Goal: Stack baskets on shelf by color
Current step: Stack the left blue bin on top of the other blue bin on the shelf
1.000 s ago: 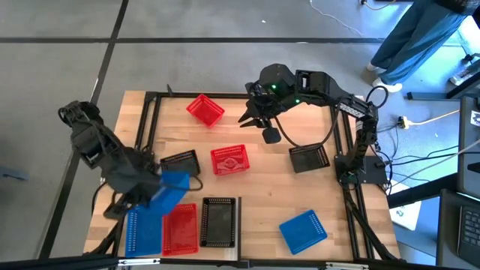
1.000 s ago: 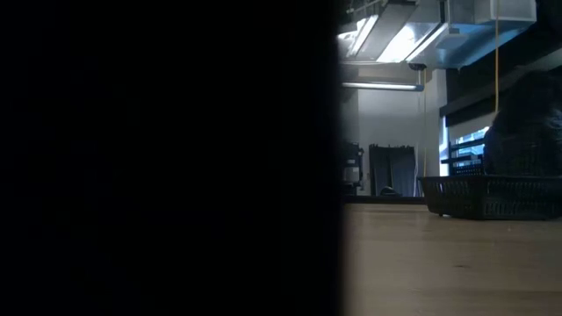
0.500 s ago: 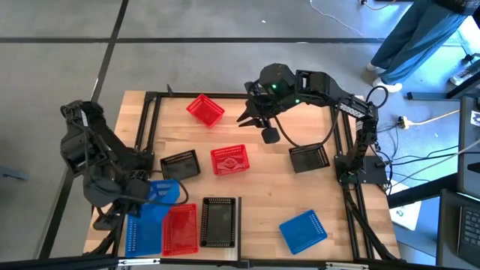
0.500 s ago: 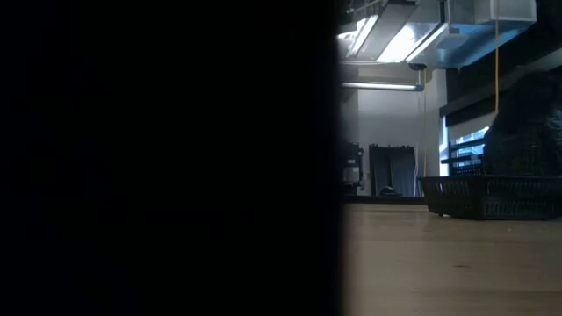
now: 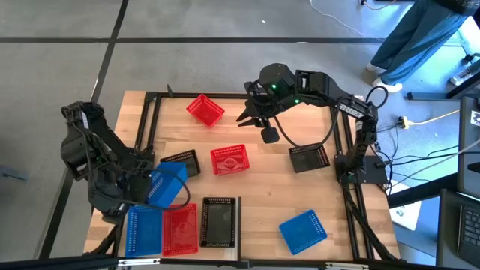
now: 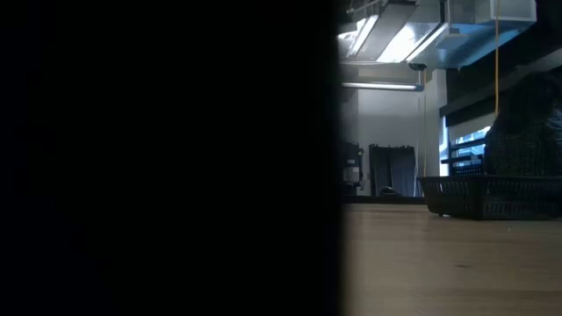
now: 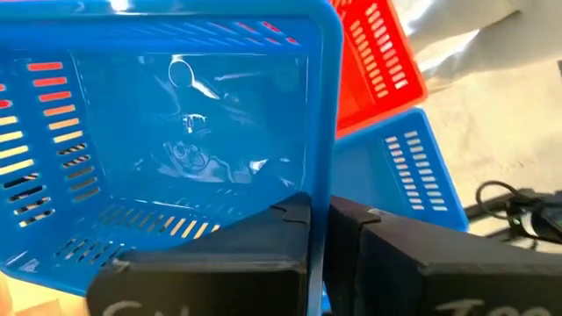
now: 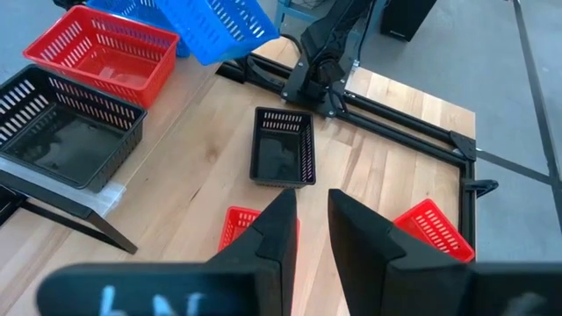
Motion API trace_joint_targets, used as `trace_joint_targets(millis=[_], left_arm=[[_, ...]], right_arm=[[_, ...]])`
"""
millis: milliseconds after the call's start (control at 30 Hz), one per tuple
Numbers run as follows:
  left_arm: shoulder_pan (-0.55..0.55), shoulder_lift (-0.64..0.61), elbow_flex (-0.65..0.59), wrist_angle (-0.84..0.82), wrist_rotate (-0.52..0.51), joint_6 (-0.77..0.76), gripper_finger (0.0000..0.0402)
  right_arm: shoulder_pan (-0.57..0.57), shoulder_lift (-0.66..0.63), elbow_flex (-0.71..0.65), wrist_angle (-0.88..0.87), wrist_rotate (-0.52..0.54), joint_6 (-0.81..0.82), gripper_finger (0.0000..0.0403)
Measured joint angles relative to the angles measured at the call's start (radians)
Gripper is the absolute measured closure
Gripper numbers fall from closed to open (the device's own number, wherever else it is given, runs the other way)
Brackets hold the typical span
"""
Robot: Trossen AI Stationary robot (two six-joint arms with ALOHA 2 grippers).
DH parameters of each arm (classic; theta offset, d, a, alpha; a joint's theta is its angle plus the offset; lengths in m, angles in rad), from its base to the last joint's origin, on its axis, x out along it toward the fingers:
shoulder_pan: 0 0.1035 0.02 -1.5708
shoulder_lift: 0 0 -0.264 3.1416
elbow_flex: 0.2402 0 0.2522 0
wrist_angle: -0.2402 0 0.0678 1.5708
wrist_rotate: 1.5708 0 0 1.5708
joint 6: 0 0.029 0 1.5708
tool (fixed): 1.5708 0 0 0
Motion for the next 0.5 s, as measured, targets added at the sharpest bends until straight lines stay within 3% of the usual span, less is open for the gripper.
trace_joint_targets(millis=[267,500], left_arm=[[0.000,0.000,0.000,0.000,-0.018,-0.009,0.0401],[0.000,0.000,0.000,0.002,0.051,0.010,0.0401]], right_arm=[[0.000,0.000,0.000,-0.001,0.000,0.001,0.0334],[0.000,0.001,0.000,-0.001,0.000,0.003,0.0334]])
